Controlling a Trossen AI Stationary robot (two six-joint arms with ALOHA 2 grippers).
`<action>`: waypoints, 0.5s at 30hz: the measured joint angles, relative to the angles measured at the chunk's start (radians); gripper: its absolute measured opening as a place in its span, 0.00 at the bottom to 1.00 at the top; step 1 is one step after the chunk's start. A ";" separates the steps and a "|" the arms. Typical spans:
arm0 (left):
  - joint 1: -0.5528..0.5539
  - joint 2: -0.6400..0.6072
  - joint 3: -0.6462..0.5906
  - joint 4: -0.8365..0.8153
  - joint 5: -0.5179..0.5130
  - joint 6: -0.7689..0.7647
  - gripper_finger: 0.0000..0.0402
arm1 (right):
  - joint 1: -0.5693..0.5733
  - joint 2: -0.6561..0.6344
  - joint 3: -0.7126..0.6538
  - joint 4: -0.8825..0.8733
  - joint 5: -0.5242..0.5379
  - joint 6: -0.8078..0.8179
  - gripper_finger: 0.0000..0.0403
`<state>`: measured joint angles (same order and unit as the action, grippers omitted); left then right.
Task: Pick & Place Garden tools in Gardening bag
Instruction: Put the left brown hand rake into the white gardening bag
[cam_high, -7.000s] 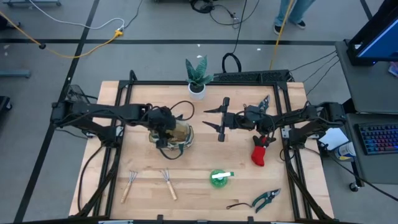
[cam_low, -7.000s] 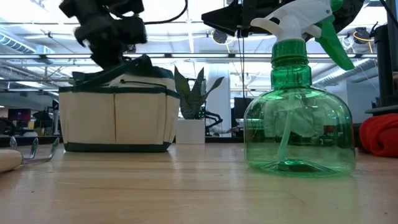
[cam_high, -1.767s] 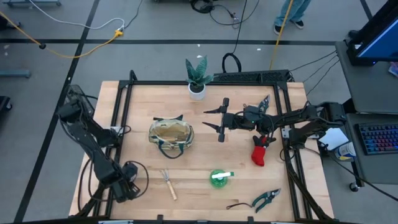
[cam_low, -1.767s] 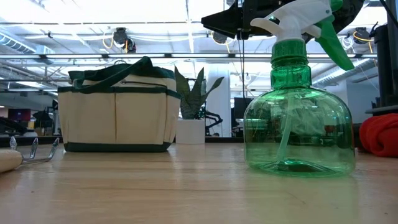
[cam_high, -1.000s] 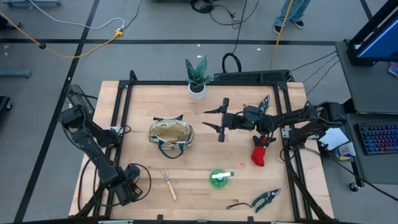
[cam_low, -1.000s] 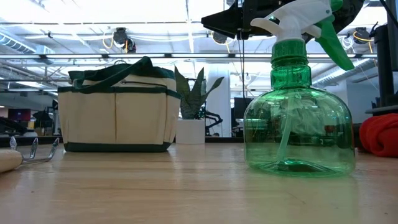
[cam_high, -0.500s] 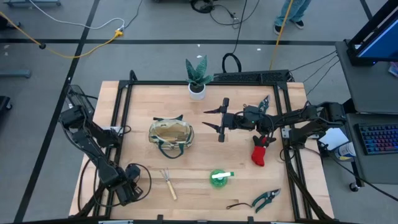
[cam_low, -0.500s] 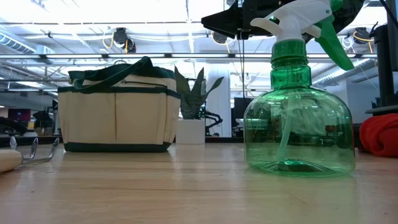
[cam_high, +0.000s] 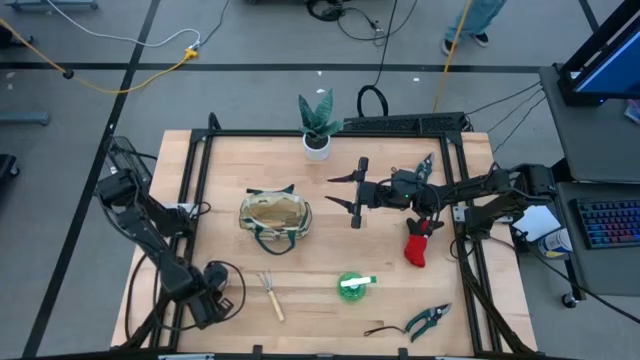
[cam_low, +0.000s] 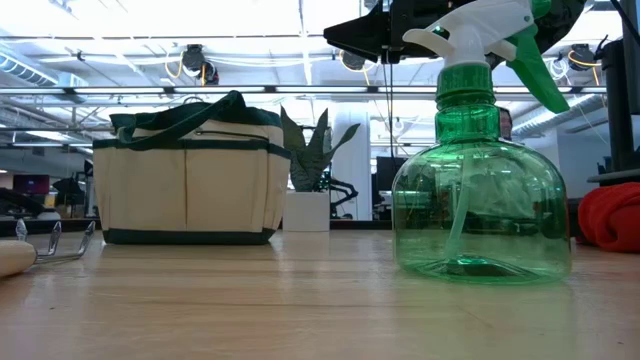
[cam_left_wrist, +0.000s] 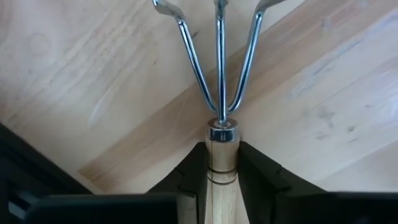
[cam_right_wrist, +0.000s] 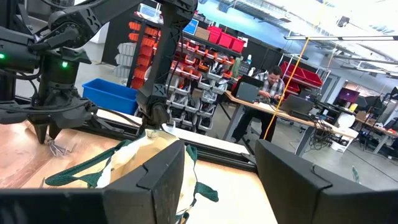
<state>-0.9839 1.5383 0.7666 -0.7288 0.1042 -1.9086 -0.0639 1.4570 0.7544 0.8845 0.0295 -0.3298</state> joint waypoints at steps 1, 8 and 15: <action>0.006 0.000 0.000 0.000 0.000 0.010 0.16 | 0.000 0.000 0.000 0.000 0.000 0.000 0.48; 0.042 -0.001 0.000 -0.001 0.000 0.082 0.16 | 0.000 0.000 0.000 0.000 0.000 0.000 0.48; 0.082 -0.002 0.000 -0.002 -0.004 0.164 0.16 | 0.000 0.000 0.000 -0.008 0.000 0.003 0.48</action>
<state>-0.9022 1.5360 0.7666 -0.7311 0.1005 -1.7451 -0.0638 1.4570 0.7544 0.8769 0.0294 -0.3271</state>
